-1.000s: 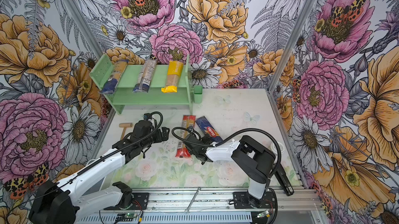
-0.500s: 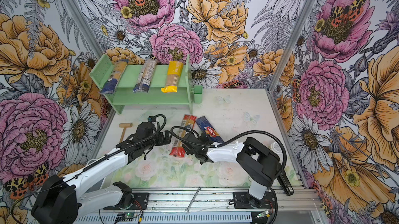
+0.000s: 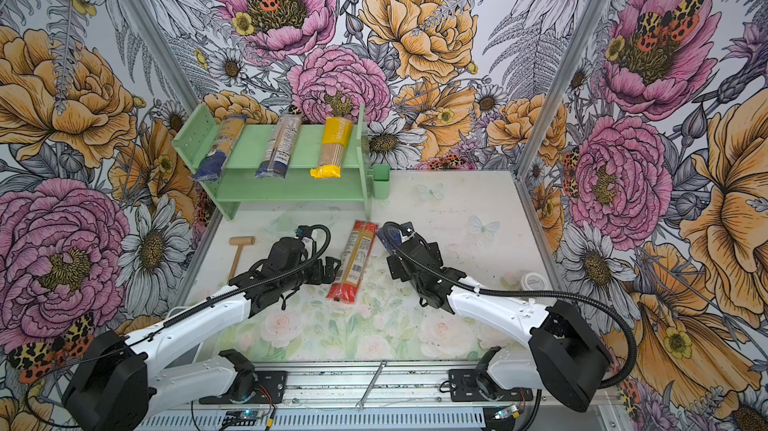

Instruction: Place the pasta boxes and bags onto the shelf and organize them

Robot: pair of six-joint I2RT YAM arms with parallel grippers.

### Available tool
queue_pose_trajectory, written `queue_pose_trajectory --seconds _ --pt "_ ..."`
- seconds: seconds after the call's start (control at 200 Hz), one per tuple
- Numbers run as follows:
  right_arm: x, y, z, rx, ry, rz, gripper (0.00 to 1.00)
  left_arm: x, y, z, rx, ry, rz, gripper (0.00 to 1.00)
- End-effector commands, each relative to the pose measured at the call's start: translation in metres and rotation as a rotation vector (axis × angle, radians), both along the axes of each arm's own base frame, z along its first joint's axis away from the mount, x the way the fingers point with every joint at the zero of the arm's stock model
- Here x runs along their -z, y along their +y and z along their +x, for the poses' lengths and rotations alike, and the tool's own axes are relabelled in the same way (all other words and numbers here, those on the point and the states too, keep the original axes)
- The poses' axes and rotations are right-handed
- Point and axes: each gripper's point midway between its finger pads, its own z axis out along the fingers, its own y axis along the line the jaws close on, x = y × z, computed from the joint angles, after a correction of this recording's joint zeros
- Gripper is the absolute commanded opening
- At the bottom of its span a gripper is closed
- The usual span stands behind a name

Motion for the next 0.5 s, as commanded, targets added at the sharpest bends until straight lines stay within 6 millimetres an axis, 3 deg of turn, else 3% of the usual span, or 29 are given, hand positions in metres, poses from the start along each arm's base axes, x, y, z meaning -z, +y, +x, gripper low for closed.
queue_pose_trajectory --seconds 0.0,0.215,0.495 --pt "-0.003 -0.006 -0.002 -0.002 0.008 0.015 1.00 0.003 -0.014 -0.003 0.066 -0.006 -0.001 0.99" --pt "0.001 -0.012 0.004 0.028 0.028 0.031 1.00 0.014 -0.031 -0.009 0.120 -0.001 0.034 0.99" --pt "0.008 -0.009 0.010 0.029 0.071 0.059 0.99 0.032 -0.036 -0.010 0.123 0.018 0.111 0.99"
